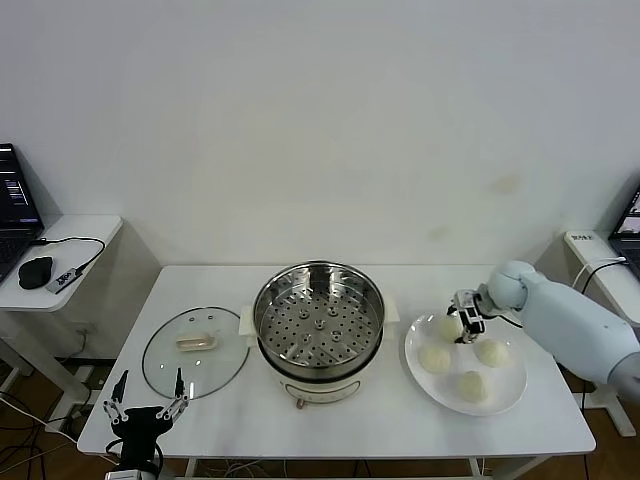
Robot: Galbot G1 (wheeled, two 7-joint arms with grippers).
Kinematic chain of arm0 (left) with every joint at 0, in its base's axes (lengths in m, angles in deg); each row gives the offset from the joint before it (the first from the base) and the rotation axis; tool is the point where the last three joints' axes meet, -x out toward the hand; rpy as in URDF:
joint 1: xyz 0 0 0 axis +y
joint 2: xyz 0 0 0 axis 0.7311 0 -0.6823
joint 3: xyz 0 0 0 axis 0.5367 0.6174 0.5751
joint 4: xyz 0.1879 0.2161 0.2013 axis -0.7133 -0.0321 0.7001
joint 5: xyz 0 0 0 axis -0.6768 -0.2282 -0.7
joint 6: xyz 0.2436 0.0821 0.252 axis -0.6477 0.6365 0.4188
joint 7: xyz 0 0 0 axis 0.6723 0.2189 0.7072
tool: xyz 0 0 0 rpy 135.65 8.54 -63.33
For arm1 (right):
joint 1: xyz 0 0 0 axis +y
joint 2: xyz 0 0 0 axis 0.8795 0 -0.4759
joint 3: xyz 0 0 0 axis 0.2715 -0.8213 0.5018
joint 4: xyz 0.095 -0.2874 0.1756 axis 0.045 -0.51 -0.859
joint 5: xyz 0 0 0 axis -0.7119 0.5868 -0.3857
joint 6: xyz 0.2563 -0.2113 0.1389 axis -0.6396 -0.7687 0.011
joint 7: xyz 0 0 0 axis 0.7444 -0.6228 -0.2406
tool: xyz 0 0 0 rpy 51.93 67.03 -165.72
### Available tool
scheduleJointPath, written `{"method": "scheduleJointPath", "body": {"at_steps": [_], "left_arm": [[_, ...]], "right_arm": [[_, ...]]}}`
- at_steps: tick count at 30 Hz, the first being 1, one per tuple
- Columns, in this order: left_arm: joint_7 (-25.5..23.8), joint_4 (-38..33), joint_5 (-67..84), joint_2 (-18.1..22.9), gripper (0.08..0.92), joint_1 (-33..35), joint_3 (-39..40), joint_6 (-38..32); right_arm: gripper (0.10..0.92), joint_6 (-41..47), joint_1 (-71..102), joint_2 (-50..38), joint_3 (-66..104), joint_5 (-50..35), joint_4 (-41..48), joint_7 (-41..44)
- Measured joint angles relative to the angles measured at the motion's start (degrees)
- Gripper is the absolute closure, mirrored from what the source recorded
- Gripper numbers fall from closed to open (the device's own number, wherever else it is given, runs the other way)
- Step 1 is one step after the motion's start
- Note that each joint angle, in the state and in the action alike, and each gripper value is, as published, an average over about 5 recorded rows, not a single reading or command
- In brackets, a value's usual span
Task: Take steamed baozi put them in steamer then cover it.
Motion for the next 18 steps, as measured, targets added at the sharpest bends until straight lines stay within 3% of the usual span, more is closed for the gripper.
{"method": "scheduleJointPath", "body": {"at_steps": [8, 18], "left_arm": [[0.0, -0.1, 0.0, 0.0, 0.177, 0.0, 0.1, 0.0], [-0.2, -0.3, 0.3, -0.7, 0.177, -0.2, 0.3, 0.3]], "right_arm": [[0.435, 0.0, -0.7, -0.6, -0.3, -0.2, -0.6, 0.2], [0.425, 0.7, -5.0, -3.6, -2.7, -3.4, -4.6, 0.9]]}}
